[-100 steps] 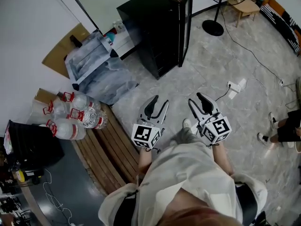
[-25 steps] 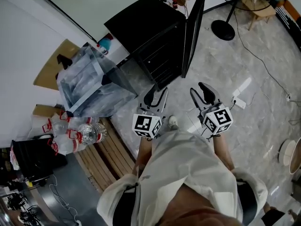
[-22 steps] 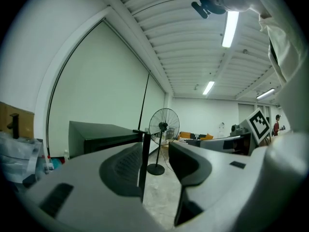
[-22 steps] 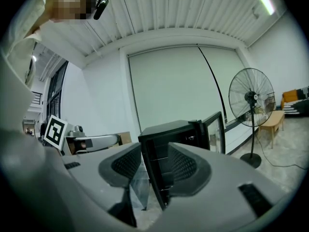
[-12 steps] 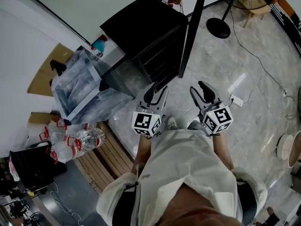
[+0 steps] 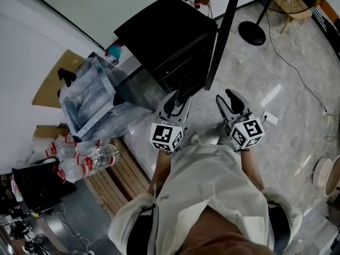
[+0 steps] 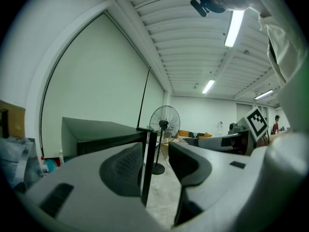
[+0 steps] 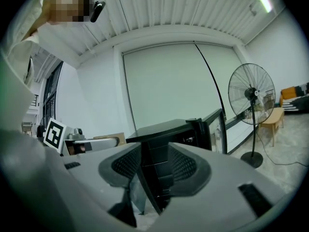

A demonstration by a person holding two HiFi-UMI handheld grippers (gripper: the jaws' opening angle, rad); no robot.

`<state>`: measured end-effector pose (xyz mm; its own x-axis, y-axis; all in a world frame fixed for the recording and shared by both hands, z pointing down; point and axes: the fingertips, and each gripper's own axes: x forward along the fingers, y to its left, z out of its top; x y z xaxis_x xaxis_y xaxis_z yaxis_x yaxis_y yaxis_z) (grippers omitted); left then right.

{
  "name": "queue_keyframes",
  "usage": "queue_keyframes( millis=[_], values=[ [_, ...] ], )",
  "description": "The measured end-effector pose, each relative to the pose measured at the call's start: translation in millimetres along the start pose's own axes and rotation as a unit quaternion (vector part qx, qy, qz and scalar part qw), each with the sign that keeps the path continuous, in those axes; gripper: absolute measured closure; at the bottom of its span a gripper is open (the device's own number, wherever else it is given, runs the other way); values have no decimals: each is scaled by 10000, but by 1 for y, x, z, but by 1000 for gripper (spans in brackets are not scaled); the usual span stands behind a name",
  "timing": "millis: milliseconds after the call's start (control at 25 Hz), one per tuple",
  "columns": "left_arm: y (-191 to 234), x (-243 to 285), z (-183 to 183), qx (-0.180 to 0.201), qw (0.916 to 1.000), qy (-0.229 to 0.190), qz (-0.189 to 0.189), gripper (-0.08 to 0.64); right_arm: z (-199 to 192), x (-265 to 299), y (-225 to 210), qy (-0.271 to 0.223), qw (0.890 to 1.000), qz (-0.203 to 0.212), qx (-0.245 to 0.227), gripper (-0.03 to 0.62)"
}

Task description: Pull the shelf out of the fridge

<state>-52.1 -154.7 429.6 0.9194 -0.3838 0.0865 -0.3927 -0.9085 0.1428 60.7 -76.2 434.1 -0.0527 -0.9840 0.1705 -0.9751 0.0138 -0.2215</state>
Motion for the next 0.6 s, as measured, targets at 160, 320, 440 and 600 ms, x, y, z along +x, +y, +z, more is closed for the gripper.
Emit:
queue_keyframes(
  millis=[160,320,440,600],
  values=[
    [10,18,2,-38,9995,9,319,385,8,18,-19,71,9997,253,-13,422],
    [14,41,2,-92,9977,24,664,385,11,35,-45,206,9982,569,-28,422],
    [13,57,2,-138,9949,49,1001,385,15,48,-62,335,9953,910,-13,423],
    [7,73,0,-202,9886,71,1492,387,20,64,-84,478,9886,1426,5,423]
  ],
)
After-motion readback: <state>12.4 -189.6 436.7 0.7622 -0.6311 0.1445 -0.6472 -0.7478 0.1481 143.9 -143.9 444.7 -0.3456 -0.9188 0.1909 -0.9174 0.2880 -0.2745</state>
